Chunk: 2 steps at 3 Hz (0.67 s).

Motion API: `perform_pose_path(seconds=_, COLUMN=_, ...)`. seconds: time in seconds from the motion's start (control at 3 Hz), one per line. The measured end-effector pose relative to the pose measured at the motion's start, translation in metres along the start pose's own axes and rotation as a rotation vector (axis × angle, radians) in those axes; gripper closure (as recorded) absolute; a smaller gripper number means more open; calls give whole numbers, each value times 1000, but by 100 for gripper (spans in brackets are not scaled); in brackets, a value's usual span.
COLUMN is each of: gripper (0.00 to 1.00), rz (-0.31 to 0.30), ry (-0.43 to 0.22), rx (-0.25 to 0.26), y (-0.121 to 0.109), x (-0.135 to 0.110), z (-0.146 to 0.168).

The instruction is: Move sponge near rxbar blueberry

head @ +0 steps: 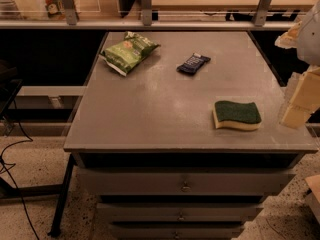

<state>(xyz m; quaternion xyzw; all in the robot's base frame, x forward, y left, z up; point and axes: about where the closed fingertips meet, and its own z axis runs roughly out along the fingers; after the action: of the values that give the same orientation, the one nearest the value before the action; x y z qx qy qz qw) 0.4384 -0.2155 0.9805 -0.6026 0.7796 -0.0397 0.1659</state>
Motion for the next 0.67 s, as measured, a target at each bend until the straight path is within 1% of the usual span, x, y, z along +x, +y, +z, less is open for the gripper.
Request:
perform_pose_path(seconds=0.33, gripper=0, rz=-3, ry=-7, rx=18, y=-2, x=-1, z=-3)
perform_pose_path(seconds=0.67, gripper=0, rz=-74, ry=-10, rx=25, y=-15, x=-6, z=10)
